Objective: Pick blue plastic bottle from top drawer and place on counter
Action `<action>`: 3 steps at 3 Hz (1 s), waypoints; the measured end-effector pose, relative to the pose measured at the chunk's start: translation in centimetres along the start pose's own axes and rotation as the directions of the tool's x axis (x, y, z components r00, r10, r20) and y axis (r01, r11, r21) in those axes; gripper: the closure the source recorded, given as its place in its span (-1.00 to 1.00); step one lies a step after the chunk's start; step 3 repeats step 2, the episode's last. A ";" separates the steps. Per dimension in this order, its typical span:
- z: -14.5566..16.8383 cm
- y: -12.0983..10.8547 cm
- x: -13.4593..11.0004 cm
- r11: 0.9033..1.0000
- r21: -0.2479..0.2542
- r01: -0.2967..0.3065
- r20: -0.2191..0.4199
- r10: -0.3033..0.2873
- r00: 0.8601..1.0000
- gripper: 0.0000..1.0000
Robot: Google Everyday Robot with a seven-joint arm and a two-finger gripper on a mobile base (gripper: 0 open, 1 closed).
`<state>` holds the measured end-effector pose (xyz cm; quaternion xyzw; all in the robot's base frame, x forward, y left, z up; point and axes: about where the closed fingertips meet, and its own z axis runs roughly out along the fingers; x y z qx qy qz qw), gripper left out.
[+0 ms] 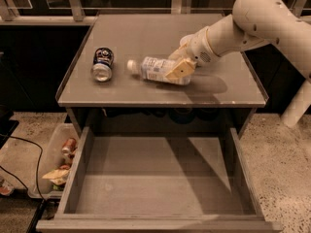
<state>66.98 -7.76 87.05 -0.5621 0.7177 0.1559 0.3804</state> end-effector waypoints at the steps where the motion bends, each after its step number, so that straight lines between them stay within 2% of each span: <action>1: 0.0 0.0 0.0 1.000 0.000 0.000 0.000 0.000 1.000 -1.00; 3: 0.0 0.0 0.0 1.000 0.000 0.000 0.000 0.000 1.000 -1.00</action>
Offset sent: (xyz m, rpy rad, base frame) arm 0.0000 0.0000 0.0000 0.0000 0.0000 0.0001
